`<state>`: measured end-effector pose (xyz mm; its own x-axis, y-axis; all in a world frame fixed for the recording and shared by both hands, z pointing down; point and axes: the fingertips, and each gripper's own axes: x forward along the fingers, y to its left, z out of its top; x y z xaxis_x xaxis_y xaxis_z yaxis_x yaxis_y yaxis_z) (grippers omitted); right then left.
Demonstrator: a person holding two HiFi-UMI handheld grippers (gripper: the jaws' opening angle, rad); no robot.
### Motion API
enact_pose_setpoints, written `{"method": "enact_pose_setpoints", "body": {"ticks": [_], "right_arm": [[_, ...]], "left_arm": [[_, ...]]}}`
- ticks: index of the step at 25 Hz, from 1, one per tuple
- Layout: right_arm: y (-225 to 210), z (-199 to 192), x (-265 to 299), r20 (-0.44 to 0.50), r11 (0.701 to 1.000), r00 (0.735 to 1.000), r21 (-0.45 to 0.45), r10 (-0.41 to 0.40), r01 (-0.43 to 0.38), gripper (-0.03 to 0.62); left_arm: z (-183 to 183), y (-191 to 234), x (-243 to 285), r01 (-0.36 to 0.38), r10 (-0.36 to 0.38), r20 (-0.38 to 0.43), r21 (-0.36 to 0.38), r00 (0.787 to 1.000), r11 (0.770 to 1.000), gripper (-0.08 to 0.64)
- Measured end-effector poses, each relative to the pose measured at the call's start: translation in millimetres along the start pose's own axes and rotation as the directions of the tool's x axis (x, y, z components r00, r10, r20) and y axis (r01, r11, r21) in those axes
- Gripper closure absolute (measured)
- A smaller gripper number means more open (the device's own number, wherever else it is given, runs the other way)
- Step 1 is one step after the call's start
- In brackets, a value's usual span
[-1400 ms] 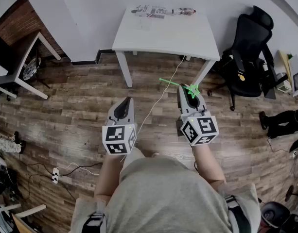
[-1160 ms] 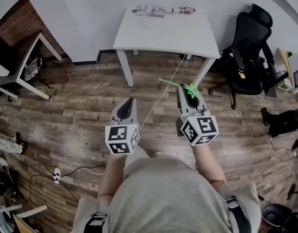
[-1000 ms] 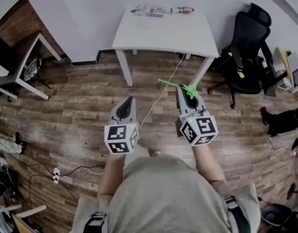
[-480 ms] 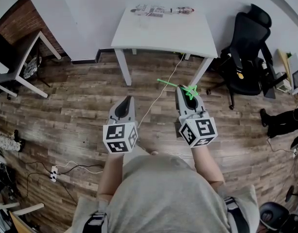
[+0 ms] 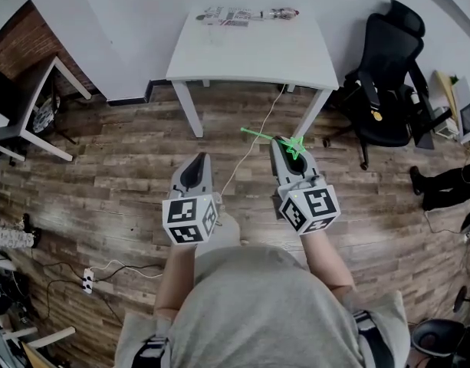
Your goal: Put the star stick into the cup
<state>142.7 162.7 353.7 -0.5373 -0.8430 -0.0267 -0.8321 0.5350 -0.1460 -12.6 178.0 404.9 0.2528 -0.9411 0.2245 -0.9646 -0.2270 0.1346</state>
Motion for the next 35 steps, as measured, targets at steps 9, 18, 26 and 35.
{"method": "enact_pose_setpoints", "body": {"ticks": [9, 18, 26, 35], "right_arm": [[-30.7, -1.6, 52.3, 0.003, 1.0, 1.0, -0.004, -0.027, 0.027, 0.581], [-60.2, 15.7, 149.9, 0.014, 0.999, 0.999, -0.026, -0.041, 0.041, 0.581], [-83.8, 24.8, 242.5, 0.017, 0.998, 0.998, -0.024, -0.062, 0.062, 0.581], [-111.4, 18.1, 330.3, 0.006, 0.995, 0.995, -0.016, -0.098, 0.098, 0.581]], "left_arm": [[11.2, 25.2, 58.5, 0.004, -0.004, 0.001, -0.021, 1.0, 1.0, 0.543], [41.9, 73.7, 143.4, 0.017, -0.017, -0.008, -0.02, 1.0, 1.0, 0.543], [70.0, 121.7, 224.3, 0.04, -0.041, -0.024, -0.014, 0.999, 0.999, 0.543], [82.5, 165.9, 304.0, 0.077, -0.077, -0.052, -0.01, 0.996, 0.997, 0.543]]}}
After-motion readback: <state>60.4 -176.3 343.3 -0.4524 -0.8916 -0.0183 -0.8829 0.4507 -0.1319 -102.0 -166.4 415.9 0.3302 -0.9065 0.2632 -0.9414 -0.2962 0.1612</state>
